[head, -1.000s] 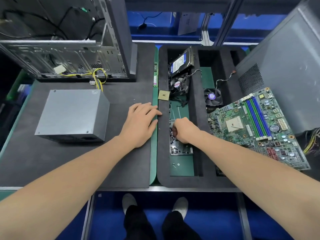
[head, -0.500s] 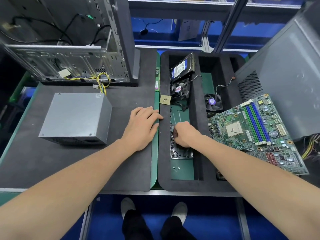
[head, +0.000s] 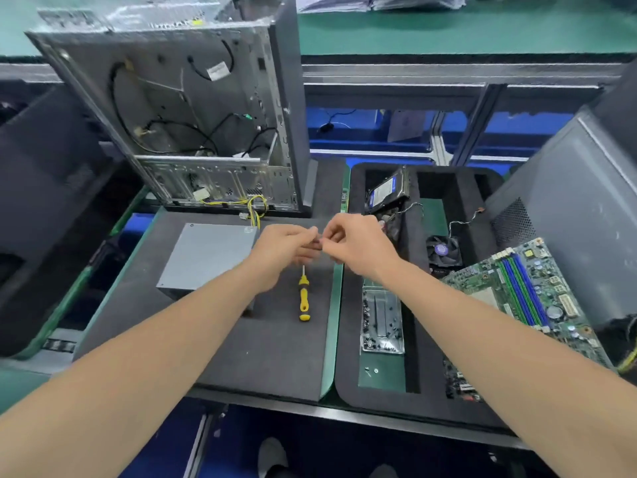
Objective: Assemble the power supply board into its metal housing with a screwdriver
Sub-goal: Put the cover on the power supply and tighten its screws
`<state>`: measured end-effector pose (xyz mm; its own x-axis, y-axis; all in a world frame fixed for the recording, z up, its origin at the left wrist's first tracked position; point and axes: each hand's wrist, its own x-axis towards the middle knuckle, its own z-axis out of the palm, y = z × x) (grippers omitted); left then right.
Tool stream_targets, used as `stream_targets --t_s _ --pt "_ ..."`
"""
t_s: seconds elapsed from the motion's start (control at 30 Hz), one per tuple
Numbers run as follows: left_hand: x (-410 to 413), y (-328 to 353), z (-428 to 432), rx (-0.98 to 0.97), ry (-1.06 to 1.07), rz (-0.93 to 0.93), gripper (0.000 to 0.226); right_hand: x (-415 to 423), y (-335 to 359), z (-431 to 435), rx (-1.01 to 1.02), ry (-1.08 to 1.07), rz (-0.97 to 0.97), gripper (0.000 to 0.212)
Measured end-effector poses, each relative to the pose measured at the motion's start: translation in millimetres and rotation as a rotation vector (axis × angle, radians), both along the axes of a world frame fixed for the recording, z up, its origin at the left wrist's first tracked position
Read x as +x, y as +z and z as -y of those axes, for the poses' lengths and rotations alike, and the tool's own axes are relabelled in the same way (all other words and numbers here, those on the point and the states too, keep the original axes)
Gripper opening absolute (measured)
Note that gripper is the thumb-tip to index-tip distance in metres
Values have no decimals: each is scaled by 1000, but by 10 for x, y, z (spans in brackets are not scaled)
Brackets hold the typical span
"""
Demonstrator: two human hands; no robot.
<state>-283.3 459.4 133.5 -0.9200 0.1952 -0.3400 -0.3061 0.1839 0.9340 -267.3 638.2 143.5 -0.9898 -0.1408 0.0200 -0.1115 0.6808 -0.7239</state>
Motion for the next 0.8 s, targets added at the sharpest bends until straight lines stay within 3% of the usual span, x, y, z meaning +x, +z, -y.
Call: stream_targets --t_s 0.13,0.27,0.43,0.57,0.7,0.8 --pt "-18 349 365 98 -3 179 16 -54 198 281 -8 114 -175 10" --pt "-64 466 745 88 -57 187 24 -91 258 517 -20 196 -299 9" --pt "-243 484 1162 30 -210 300 19 -193 226 754 -5 286 -329 12" --pt "-432 482 1402 -9 -428 390 22 -265 184 902 -113 203 -210 23" --pt "-626 420 1504 29 -470 263 14 -308 123 1009 -160 84 -143 27" --pt "-816 360 1556 -82 -406 -2 18 -353 18 988 148 -87 -100 34"
